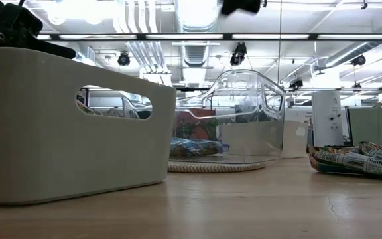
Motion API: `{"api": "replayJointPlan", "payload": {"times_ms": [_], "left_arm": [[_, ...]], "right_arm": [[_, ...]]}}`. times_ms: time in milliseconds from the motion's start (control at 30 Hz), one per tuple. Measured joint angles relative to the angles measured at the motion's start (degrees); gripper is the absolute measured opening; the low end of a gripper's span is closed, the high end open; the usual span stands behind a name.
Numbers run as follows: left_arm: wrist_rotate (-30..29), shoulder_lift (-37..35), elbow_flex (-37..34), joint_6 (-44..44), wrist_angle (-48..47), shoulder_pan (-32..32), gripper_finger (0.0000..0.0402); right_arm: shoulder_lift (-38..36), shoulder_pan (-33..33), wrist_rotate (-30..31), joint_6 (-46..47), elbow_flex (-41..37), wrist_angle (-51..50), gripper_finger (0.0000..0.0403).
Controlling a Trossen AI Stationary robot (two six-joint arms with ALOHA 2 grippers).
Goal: Pick and place Granola Bars by type
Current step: Put the blue granola bar into the transparent bin
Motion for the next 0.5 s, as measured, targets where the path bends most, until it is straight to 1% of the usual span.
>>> {"api": "replayJointPlan", "payload": {"times_ms": [100, 233, 500], "left_arm": [[0.0, 0.0, 0.0, 0.0, 0.0, 0.0, 0.0], [0.0, 0.0, 0.0, 0.0, 0.0, 0.0, 0.0], [0.0, 0.0, 0.0, 0.0, 0.0, 0.0, 0.0]], "right_arm": [[-3.0, 3.2, -0.1, 2.7, -1.0, -1.2, 0.0109], [-6.2, 6.3, -0.1, 7.7, -4.4, -3.3, 0.0093], [-11.4, 11.1, 0.0, 17.6, -14.7, -3.1, 0.0049]]}}
